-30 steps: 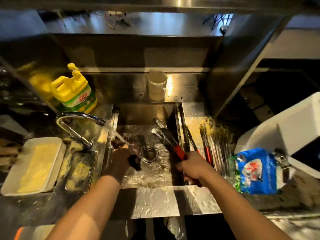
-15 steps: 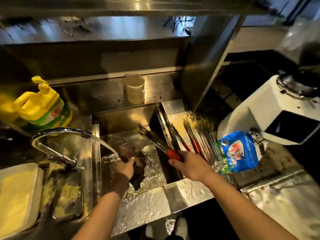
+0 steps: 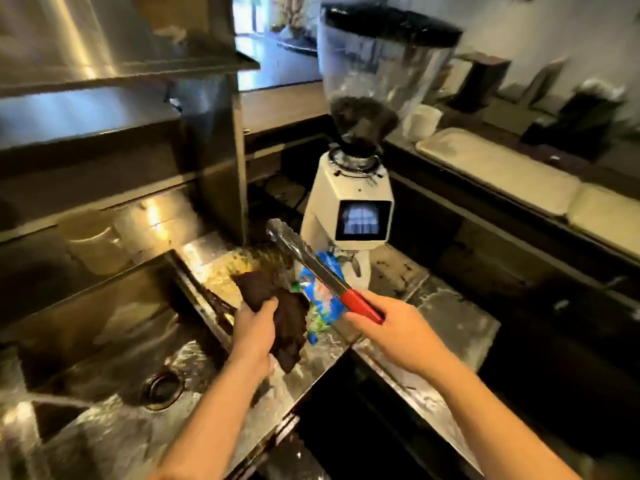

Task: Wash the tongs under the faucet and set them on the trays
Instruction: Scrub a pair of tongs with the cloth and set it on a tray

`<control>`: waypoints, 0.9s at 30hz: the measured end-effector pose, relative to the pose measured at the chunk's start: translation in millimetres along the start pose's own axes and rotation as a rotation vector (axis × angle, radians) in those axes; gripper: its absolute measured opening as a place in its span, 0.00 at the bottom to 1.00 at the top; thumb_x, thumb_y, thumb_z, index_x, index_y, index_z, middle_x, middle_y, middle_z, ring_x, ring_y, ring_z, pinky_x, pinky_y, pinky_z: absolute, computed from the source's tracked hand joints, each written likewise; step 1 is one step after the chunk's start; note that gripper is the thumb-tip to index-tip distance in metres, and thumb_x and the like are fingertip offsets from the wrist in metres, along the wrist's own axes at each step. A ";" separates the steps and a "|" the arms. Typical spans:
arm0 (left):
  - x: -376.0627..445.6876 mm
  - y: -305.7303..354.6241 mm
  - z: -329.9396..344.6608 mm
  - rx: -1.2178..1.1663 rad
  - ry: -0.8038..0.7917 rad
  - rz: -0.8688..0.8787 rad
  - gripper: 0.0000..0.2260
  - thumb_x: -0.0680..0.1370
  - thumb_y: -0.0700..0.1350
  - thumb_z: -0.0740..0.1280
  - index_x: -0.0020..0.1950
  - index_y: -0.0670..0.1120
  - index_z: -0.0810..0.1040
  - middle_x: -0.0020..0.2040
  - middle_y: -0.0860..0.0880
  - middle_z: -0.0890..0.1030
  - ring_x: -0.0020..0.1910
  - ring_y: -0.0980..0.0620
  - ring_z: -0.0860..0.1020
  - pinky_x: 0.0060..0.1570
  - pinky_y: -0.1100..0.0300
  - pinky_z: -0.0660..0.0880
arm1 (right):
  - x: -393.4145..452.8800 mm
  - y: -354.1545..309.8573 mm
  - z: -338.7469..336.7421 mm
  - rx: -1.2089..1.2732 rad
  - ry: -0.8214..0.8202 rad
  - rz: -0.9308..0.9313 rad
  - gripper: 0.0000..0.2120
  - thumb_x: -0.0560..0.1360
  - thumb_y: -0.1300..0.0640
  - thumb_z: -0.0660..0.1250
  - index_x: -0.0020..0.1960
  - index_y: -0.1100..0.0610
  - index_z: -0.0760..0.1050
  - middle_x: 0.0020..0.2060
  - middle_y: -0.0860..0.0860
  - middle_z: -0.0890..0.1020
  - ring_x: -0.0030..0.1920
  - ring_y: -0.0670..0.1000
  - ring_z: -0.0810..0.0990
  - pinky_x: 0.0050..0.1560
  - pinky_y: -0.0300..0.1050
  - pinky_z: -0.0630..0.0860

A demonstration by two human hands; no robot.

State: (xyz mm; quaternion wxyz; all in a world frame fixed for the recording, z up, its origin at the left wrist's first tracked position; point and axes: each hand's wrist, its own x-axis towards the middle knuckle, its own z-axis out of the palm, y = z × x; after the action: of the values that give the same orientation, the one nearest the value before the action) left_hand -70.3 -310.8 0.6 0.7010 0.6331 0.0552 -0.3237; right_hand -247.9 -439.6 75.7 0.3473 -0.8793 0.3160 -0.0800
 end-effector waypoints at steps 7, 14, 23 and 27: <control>-60.4 -31.0 133.2 0.198 -0.249 0.061 0.03 0.80 0.40 0.66 0.49 0.46 0.79 0.44 0.45 0.85 0.40 0.47 0.84 0.37 0.57 0.81 | -64.6 92.9 -96.5 -0.090 0.148 0.117 0.32 0.71 0.33 0.66 0.72 0.40 0.69 0.52 0.35 0.78 0.45 0.36 0.76 0.41 0.29 0.68; -100.1 -26.5 254.0 0.278 -0.473 0.083 0.05 0.80 0.45 0.66 0.54 0.47 0.78 0.52 0.44 0.84 0.50 0.45 0.84 0.50 0.50 0.82 | -95.1 143.4 -169.4 0.025 0.412 0.244 0.35 0.69 0.30 0.65 0.73 0.40 0.66 0.53 0.39 0.77 0.47 0.38 0.75 0.43 0.32 0.68; -109.3 -3.7 398.7 0.337 -0.630 0.122 0.07 0.80 0.47 0.66 0.56 0.48 0.79 0.46 0.47 0.86 0.43 0.48 0.85 0.35 0.59 0.79 | -57.5 199.6 -256.6 0.139 0.509 0.495 0.40 0.70 0.44 0.63 0.78 0.52 0.53 0.57 0.57 0.73 0.36 0.49 0.77 0.28 0.39 0.67; -113.3 -8.6 443.6 0.381 -0.675 0.085 0.07 0.80 0.45 0.65 0.55 0.45 0.79 0.48 0.43 0.85 0.46 0.43 0.85 0.40 0.53 0.81 | -22.5 218.4 -289.6 0.136 0.610 0.676 0.37 0.75 0.47 0.65 0.78 0.56 0.53 0.69 0.61 0.63 0.38 0.50 0.75 0.30 0.42 0.70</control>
State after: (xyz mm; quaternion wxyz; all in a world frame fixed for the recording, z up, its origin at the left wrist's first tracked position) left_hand -311.2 -676.8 133.8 0.5623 0.6115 -0.2659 -0.4890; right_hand -479.2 -710.1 149.1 0.3019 -0.6385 0.6669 -0.2377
